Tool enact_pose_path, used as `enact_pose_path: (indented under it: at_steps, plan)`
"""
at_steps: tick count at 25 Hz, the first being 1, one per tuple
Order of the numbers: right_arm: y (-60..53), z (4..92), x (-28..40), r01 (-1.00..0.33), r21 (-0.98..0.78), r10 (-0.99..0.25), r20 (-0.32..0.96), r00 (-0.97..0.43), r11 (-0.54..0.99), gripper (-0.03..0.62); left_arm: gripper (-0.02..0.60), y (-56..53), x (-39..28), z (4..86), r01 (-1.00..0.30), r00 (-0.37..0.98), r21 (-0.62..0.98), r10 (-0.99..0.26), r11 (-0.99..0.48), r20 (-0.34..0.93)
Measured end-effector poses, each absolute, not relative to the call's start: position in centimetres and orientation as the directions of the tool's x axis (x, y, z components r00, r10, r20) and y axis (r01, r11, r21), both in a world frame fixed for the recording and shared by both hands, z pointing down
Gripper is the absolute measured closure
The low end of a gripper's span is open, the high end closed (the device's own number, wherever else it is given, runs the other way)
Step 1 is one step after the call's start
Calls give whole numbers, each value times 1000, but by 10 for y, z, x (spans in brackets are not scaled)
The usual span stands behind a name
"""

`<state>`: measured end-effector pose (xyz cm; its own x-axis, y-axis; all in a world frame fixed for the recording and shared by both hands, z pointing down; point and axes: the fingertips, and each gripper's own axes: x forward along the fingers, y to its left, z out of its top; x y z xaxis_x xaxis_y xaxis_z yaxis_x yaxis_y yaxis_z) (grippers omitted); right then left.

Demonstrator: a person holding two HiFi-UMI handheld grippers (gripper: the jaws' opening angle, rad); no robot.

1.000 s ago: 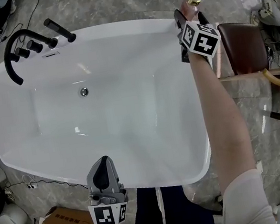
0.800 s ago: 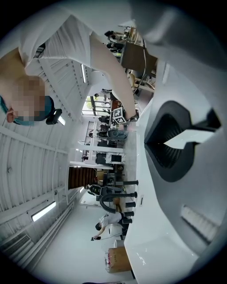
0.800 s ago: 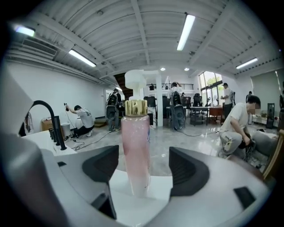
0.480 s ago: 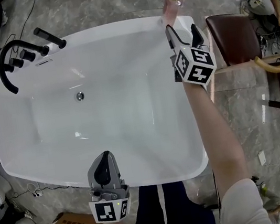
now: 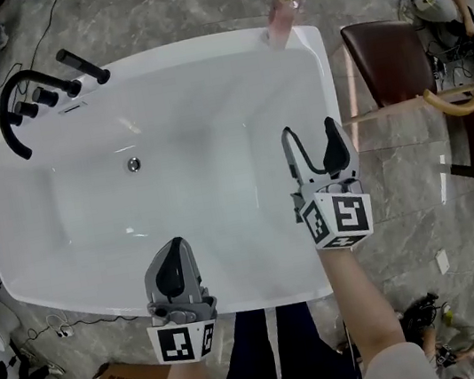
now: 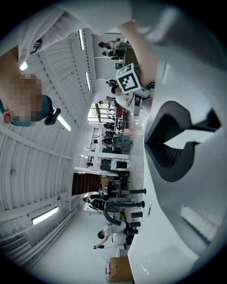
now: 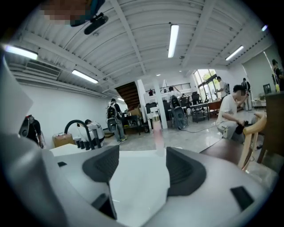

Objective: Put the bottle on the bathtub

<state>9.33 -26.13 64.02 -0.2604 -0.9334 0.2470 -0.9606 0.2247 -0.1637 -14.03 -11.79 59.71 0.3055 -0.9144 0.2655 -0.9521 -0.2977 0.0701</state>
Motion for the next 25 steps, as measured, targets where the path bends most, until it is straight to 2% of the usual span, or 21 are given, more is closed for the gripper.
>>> enact_pose_path:
  at_steps: [5, 10, 11, 12, 14, 25]
  plan:
    - [-194, 636, 75, -950, -98, -905, 289, -312, 296, 269, 572, -115, -141, 599, -950, 311, 63, -912, -306, 268]
    - [-148, 644, 76, -957, -115, -894, 342, -291, 267, 285, 572, -112, -142, 600, -952, 304, 63, -915, -298, 265]
    - [-142, 645, 76, -959, -111, -891, 354, -285, 262, 324, 572, -111, -143, 600, -953, 301, 62, -916, -295, 266]
    - [-137, 646, 76, -960, -104, -888, 364, -281, 261, 394, 572, -111, -143, 599, -954, 300, 62, -916, -294, 266]
    - [-130, 646, 75, -956, -99, -880, 375, -291, 275, 566, 572, -110, -143, 597, -954, 300, 62, -917, -294, 265]
    - [-106, 614, 71, -933, -126, -849, 388, -359, 337, 586, 572, -90, -130, 563, -940, 339, 67, -907, -333, 248]
